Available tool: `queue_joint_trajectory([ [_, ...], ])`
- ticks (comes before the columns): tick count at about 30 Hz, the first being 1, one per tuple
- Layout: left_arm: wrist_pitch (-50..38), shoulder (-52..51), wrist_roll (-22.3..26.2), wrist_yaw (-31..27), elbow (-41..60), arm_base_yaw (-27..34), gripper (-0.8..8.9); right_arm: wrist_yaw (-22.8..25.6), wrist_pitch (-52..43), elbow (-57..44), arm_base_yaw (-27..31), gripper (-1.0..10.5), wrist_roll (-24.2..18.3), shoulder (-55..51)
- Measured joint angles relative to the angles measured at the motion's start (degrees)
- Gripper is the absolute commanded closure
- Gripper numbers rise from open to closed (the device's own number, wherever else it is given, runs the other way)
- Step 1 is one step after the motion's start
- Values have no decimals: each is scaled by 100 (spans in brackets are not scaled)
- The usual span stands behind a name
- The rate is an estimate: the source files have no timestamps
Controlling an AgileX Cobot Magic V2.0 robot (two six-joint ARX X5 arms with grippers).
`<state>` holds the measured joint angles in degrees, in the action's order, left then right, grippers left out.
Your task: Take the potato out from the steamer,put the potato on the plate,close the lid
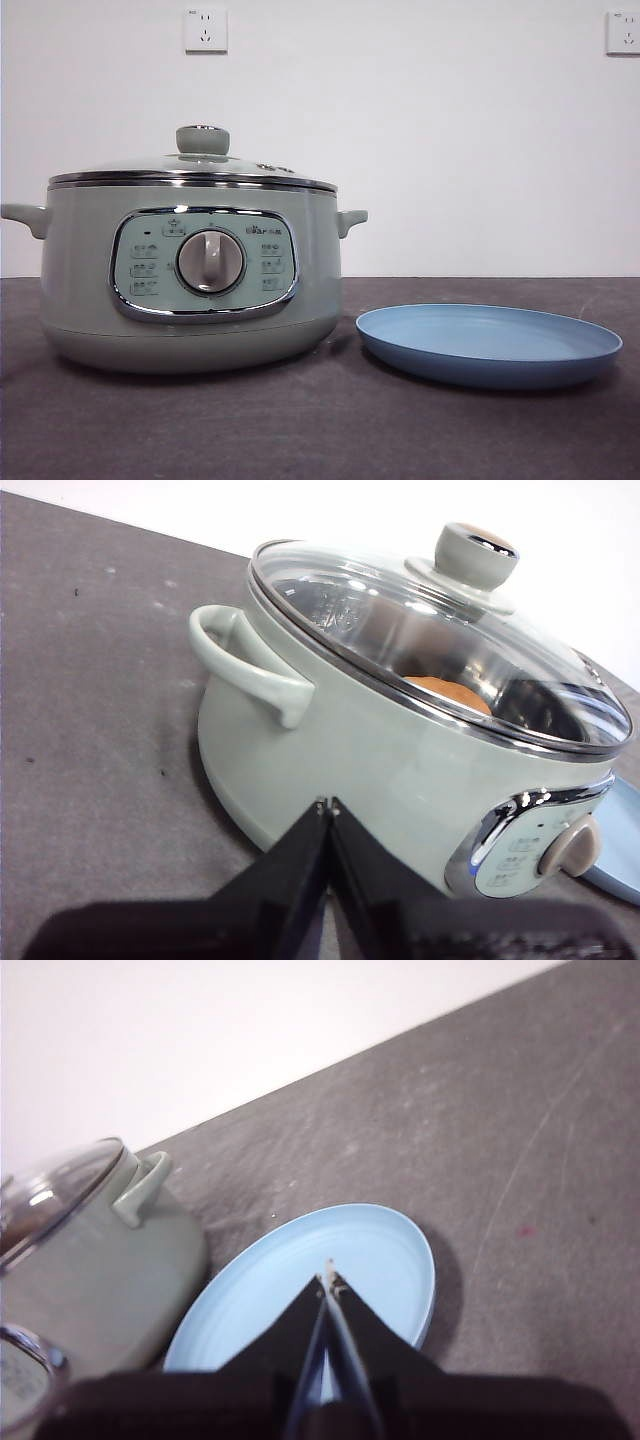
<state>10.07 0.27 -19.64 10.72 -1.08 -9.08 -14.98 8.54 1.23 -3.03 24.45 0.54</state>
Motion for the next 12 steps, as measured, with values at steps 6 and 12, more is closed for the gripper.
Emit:
queue_joint_trajectory([
  [6,350,142,-101,0,-678,0,819,0,63,841,0,958,214,468],
  [12,420,988,72,0,-1958,0,819,0,466,2376,0,958,-186,1746],
])
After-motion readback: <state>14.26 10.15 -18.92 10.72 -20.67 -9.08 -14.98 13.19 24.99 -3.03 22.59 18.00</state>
